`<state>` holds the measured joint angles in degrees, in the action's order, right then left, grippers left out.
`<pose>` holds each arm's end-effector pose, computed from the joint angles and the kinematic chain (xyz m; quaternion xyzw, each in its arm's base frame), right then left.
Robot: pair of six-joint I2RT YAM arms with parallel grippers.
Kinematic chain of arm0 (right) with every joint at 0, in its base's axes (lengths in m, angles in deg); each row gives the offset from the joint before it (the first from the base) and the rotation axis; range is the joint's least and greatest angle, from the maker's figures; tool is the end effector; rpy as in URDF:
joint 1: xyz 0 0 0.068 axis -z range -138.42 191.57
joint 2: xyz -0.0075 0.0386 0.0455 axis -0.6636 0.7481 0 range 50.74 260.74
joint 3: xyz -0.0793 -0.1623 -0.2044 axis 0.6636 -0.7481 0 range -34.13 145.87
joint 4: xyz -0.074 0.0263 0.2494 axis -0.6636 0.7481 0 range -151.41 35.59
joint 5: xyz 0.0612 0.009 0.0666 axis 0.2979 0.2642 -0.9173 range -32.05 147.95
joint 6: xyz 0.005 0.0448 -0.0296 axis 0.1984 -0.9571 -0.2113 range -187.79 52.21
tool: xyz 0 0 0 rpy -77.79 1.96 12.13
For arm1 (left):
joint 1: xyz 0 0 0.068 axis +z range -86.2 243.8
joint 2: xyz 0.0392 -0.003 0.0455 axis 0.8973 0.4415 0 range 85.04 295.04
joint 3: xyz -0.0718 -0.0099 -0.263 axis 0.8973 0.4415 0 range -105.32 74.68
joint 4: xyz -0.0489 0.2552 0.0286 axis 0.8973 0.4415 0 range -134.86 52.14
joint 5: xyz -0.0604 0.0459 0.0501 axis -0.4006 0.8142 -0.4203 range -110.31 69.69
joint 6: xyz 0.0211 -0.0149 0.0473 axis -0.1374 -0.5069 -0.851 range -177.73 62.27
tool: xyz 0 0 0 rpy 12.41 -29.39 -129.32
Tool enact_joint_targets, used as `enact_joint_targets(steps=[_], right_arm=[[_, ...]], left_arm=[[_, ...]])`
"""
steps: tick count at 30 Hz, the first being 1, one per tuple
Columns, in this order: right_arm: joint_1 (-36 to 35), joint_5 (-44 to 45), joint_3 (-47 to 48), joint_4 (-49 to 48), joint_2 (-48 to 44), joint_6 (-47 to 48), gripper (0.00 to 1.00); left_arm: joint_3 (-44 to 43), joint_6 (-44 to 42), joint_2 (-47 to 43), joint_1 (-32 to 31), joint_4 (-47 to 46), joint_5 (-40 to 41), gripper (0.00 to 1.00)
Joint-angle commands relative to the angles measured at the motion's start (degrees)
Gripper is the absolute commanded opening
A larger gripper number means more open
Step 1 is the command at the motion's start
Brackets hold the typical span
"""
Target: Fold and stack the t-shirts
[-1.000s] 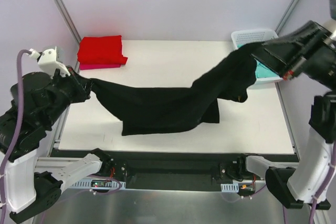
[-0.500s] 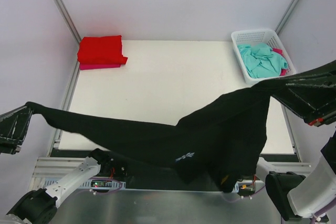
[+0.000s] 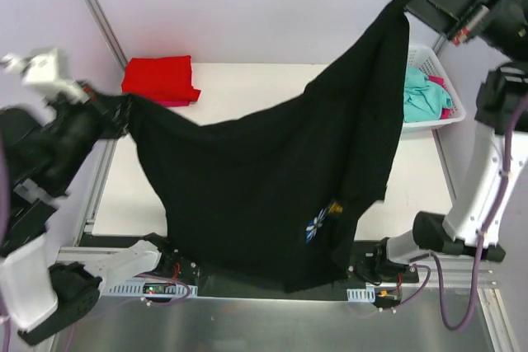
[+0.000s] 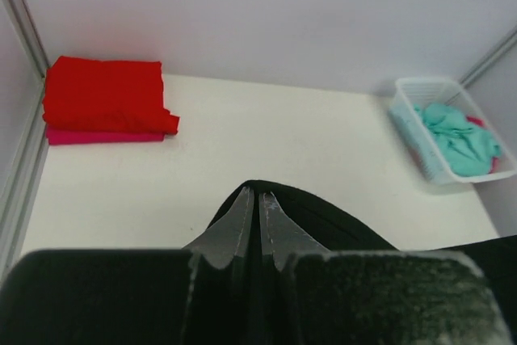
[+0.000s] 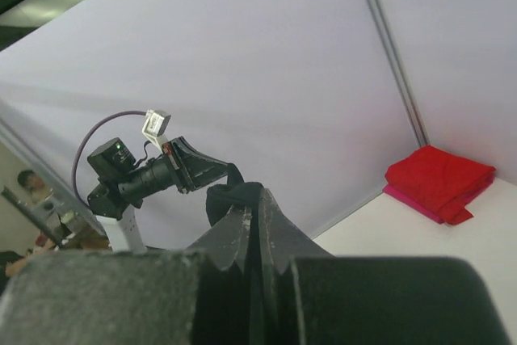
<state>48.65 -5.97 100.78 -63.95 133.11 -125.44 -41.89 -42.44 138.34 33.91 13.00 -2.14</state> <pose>0.1405 0.0148 0.6797 -0.2903 0.4853 0.4892 0.6639 0.0281 -0.0035 0.5811 -0.0314 0.6740 -0.1825 0.7152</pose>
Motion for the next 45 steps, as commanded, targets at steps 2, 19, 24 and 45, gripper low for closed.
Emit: enact_joint_targets(steps=[2, 19, 24, 45], right_arm=[[2.50, 1.08, 3.15, -12.37, 10.51, -7.19, 0.01], [5.76, 2.84, 8.80, -21.18, 13.18, -12.75, 0.01], [5.67, 0.64, 2.39, -21.36, 5.36, -13.37, 0.01], [5.67, 6.88, 5.89, -10.11, -3.72, -10.64, 0.01]], left_arm=[[-2.31, -3.69, 15.06, 1.06, -10.31, 3.72, 0.00], [-17.12, 0.53, 22.21, 11.08, -14.27, -9.83, 0.00], [-5.00, 1.32, 11.77, 11.08, -14.27, -9.03, 0.00], [-11.65, 5.10, 1.62, 10.99, -14.53, -12.99, 0.00]])
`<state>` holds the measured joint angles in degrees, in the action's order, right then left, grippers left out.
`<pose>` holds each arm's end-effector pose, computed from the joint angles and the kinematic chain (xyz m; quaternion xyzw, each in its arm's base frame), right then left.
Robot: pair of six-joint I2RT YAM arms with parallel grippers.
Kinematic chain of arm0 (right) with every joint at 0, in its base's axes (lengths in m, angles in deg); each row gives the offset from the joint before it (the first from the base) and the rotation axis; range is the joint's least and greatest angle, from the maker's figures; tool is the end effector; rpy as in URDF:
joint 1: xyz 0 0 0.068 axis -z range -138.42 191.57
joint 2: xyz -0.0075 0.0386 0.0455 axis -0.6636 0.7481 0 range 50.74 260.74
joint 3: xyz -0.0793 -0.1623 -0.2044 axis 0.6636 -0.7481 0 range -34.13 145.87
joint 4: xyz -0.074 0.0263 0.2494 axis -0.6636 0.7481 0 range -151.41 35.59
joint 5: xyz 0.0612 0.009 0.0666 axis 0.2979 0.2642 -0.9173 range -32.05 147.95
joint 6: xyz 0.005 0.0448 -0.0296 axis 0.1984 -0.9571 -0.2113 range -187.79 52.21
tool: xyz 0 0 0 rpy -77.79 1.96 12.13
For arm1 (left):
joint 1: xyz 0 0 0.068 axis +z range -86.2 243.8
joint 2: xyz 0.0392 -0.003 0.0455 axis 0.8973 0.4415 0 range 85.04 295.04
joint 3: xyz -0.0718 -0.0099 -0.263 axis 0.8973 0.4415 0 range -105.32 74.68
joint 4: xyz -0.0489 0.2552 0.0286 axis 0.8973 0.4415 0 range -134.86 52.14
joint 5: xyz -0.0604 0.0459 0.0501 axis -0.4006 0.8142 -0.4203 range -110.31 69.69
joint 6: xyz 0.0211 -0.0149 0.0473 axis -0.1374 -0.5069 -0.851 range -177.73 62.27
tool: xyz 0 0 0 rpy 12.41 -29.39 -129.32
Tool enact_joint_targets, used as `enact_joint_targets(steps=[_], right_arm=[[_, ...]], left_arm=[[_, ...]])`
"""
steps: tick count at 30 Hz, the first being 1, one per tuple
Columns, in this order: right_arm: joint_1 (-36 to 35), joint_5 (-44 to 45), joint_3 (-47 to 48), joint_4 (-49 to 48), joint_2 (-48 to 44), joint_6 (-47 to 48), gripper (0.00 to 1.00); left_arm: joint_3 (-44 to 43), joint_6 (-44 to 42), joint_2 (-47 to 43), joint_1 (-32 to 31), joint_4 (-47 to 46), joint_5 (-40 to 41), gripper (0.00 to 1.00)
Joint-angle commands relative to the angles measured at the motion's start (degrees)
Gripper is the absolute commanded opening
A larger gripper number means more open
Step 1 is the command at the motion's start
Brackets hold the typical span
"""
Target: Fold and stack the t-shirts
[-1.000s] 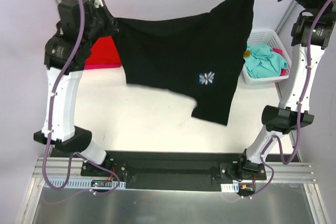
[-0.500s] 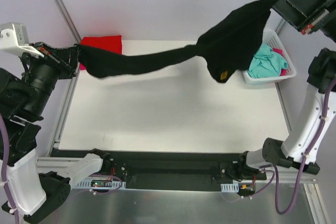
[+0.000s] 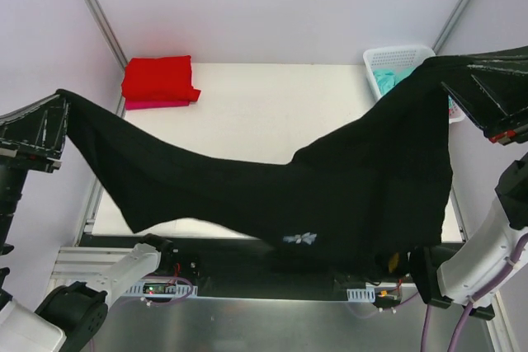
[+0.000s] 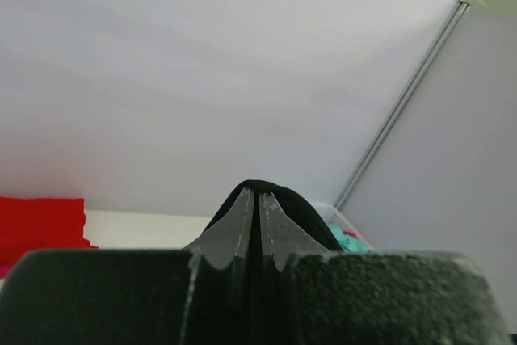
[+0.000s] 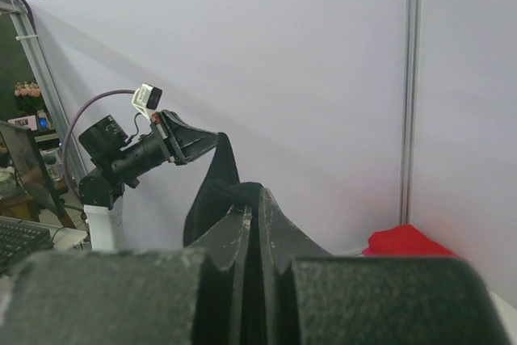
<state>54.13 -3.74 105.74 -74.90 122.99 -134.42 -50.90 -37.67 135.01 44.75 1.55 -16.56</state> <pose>-0.0017 0.0325 0.7041 -0.3516 0.3771 0.4244 0.7444 -0.0479 0.0189 0.6213 -0.0327 0.5055 -0.2730 0.8179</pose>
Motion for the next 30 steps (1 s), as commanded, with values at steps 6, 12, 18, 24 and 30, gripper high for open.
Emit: enact_joint_targets(steps=[6, 12, 18, 24, 30], right_arm=[[0.28, 3.33, -2.92, -1.27, 13.26, 0.71, 0.01], [0.36, 0.52, -5.15, -3.64, 22.90, 4.49, 0.01], [1.06, 4.90, 10.76, -9.34, 37.95, -1.89, 0.01], [1.68, 6.67, 6.73, -14.80, 36.30, -2.19, 0.01], [1.95, 4.22, -2.81, -14.80, 27.08, -1.31, 0.01]], left_arm=[[-3.89, 1.04, 15.58, 0.15, -3.43, 4.33, 0.00], [3.58, 1.39, 26.38, 0.59, -10.36, 5.13, 0.00], [-10.79, 5.78, 42.99, 5.42, -11.70, -3.03, 0.00], [-20.15, 5.44, 45.48, 5.25, -12.84, -3.22, 0.00], [-4.00, 2.97, 31.78, 4.02, -17.32, -1.29, 0.00]])
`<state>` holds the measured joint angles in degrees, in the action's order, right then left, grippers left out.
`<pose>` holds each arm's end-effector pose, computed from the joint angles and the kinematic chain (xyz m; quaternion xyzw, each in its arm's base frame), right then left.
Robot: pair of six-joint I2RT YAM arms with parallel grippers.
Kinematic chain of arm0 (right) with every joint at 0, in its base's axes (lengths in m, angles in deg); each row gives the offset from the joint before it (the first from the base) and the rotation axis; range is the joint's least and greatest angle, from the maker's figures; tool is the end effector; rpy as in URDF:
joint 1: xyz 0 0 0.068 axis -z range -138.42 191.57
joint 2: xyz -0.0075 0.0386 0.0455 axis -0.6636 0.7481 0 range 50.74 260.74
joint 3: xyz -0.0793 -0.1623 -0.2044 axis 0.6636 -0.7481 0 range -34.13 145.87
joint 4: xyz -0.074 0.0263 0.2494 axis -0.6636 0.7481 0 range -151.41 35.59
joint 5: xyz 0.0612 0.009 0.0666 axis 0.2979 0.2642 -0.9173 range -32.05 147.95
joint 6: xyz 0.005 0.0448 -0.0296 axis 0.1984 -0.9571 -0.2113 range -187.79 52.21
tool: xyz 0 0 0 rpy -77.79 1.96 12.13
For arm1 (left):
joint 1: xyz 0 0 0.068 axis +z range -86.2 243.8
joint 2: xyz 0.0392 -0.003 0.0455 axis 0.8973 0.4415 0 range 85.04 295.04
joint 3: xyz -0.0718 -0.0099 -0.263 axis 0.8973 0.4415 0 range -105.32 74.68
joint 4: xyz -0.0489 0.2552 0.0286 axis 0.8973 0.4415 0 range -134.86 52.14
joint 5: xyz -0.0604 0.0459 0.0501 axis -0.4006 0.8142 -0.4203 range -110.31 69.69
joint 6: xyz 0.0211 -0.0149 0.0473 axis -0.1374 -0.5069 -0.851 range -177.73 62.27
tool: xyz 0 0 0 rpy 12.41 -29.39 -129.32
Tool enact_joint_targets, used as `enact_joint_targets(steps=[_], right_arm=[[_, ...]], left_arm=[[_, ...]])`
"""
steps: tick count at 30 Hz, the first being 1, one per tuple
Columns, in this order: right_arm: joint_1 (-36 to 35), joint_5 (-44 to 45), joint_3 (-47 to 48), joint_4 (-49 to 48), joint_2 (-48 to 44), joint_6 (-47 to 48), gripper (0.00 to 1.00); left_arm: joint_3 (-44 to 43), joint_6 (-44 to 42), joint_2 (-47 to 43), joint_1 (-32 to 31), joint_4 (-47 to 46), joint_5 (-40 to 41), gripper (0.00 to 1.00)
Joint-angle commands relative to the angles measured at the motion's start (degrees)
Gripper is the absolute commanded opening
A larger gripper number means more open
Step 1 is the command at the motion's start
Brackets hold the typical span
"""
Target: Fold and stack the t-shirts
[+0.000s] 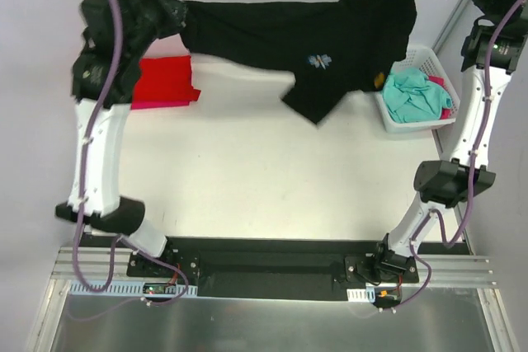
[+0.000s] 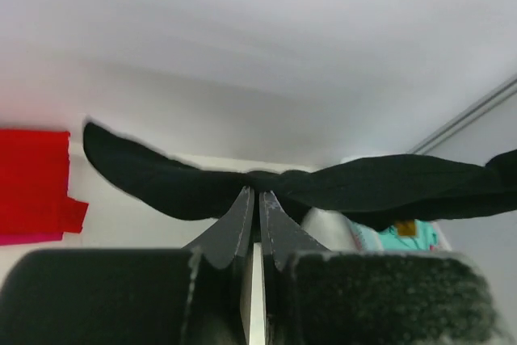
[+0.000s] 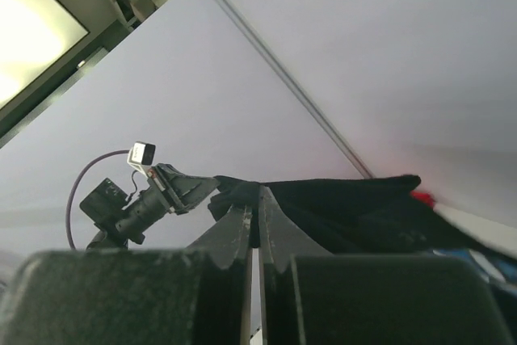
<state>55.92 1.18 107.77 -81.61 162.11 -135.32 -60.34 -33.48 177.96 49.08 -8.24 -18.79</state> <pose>0.3522 -0.0593 0.6079 -0.1446 0.5167 0.5137 0.6695 0.2749 -0.0713 0.5964 -0.0656 0.6693 -0.2385 0.7006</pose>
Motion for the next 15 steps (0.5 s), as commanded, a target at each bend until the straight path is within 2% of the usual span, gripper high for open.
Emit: enact_joint_targets(steps=[1, 3, 4, 5, 6, 7, 8, 9, 10, 11, 13, 15], right_arm=[[0.15, -3.06, -6.89, -8.27, -13.36, -0.76, 0.01], [-0.28, -5.27, -12.94, -13.52, -17.74, -6.10, 0.01], [-0.55, -6.58, -22.98, -16.59, -19.94, -8.30, 0.01], [-0.99, -6.94, -29.60, -22.10, -23.45, -10.93, 0.01], [-2.56, -6.86, -36.98, -22.77, -31.49, -9.31, 0.01], [-3.44, -7.29, -52.80, -20.51, -37.05, -3.63, 0.01], [-4.49, -6.86, -58.62, -2.21, -42.06, 4.52, 0.01], [-6.94, -5.21, -63.98, 10.24, -46.81, 26.61, 0.01], [-8.71, 0.21, -66.99, 22.02, -54.69, 36.23, 0.01], [-10.81, 2.43, -73.55, 33.36, -57.29, 41.98, 0.01], [-15.83, 5.17, -79.30, 36.71, -62.65, 47.65, 0.01], [-19.69, 9.20, -81.87, 45.75, -65.39, 53.00, 0.01]], left_arm=[[8.25, -1.22, -14.67, -0.31, -7.70, 1.12, 0.00], [19.75, -0.87, -18.81, -0.40, -9.80, 1.56, 0.00], [24.15, -0.44, -22.84, -0.48, -10.34, 1.91, 0.00], [33.15, 0.00, -24.96, -0.66, -10.52, 3.39, 0.00], [38.12, 0.79, -27.16, -1.01, -11.39, 3.84, 0.00], [43.04, 1.58, -31.45, -1.27, -11.57, 4.45, 0.00], [52.48, 2.98, -33.58, -1.71, -11.83, 4.89, 0.00], [56.93, 3.78, -35.51, -2.15, -12.01, 5.59, 0.00], [60.89, 5.27, -39.01, -2.94, -12.19, 6.04, 0.00], [67.54, 5.63, -40.61, -3.21, -12.71, 6.13, 0.00], [71.46, 7.38, -43.51, -3.82, -12.11, 5.43, 0.00], [74.11, 8.00, -44.67, -6.01, -9.48, 5.77, 0.00]])
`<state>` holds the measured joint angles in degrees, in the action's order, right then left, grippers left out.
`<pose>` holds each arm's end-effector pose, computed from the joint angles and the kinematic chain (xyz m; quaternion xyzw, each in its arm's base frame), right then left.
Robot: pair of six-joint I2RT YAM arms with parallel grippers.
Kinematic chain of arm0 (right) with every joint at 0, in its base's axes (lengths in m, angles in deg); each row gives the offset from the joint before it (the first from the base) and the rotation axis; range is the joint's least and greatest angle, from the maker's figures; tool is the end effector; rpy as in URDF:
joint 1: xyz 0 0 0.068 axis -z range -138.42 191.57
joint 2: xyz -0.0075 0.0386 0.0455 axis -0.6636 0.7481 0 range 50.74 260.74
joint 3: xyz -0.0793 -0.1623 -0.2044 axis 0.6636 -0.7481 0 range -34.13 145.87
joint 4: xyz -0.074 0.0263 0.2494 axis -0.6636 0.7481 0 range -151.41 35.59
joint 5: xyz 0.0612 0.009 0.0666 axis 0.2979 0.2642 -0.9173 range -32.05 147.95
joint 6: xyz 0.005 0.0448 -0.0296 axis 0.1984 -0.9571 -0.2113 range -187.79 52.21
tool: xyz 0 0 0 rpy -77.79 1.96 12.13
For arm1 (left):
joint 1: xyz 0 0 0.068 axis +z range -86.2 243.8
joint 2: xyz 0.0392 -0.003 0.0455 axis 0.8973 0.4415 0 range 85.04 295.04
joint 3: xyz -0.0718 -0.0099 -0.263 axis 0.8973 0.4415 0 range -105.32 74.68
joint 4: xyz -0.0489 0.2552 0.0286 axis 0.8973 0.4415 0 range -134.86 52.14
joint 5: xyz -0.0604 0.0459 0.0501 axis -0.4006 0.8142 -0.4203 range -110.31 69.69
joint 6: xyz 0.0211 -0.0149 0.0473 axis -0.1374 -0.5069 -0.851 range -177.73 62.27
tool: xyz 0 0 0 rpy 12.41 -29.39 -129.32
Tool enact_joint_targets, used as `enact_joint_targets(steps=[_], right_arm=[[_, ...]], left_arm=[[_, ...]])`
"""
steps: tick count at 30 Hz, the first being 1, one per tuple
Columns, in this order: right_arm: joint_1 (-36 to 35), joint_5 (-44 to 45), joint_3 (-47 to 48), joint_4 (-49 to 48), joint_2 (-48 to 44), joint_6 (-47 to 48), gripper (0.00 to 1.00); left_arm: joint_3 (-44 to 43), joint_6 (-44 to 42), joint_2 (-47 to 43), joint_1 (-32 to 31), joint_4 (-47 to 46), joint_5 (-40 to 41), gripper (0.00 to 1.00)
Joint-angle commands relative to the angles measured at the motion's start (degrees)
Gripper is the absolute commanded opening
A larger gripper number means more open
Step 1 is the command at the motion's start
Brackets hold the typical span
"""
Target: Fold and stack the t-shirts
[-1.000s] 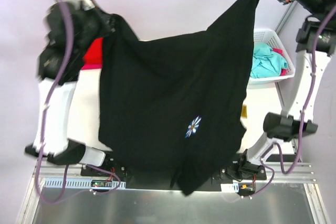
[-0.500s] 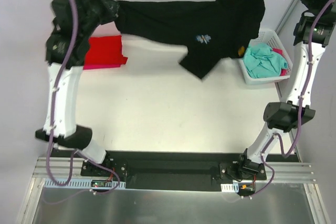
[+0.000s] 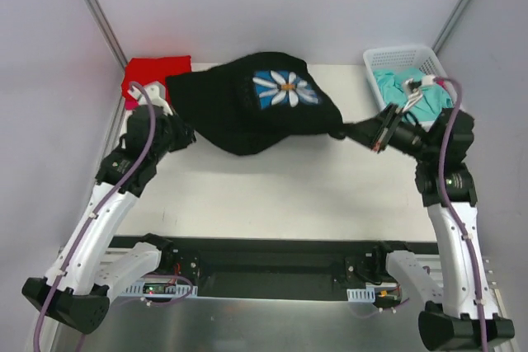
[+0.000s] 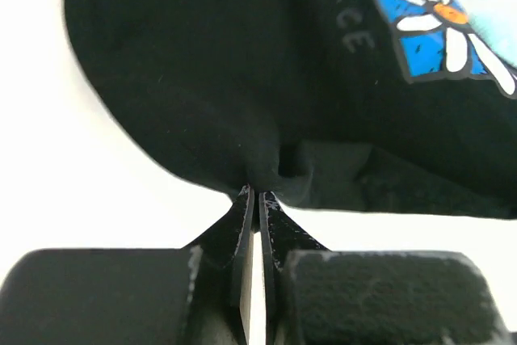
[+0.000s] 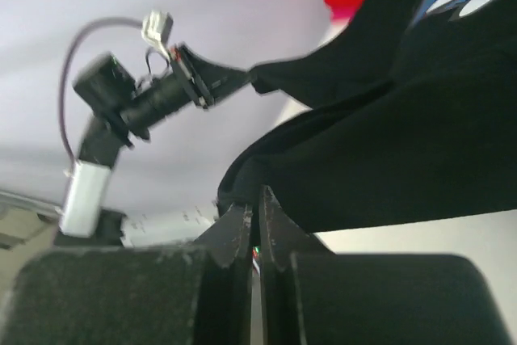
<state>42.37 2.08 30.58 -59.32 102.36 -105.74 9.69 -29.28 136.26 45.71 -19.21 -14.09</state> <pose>0.1738 0.0270 0.4523 -0.1547 0.6501 0.4996 0.5513 0.1773 -0.0540 0.4134 -0.1041 0.7691 -0.2099 0.5946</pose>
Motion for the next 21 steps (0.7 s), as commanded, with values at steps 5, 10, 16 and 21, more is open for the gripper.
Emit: enact_joint_targets(steps=[5, 10, 16, 21], right_arm=[[-7.65, 13.42, -8.72, 34.97, -10.83, 32.14, 0.01], [-7.57, 15.09, -5.57, 41.59, -11.19, 37.25, 0.01], [-7.74, 16.06, -1.44, 46.07, -10.75, 39.45, 0.01], [-7.65, 17.29, 1.38, 49.15, -10.75, 40.59, 0.01]], left_arm=[[7.51, 5.21, -6.39, -8.98, 11.59, 9.25, 0.00], [4.00, 5.92, -7.98, -8.98, 17.76, 10.83, 0.00], [-1.80, 6.36, -7.54, -8.98, 22.33, 10.39, 0.00], [-4.18, 6.01, -7.89, -8.98, 23.22, 9.96, 0.00]])
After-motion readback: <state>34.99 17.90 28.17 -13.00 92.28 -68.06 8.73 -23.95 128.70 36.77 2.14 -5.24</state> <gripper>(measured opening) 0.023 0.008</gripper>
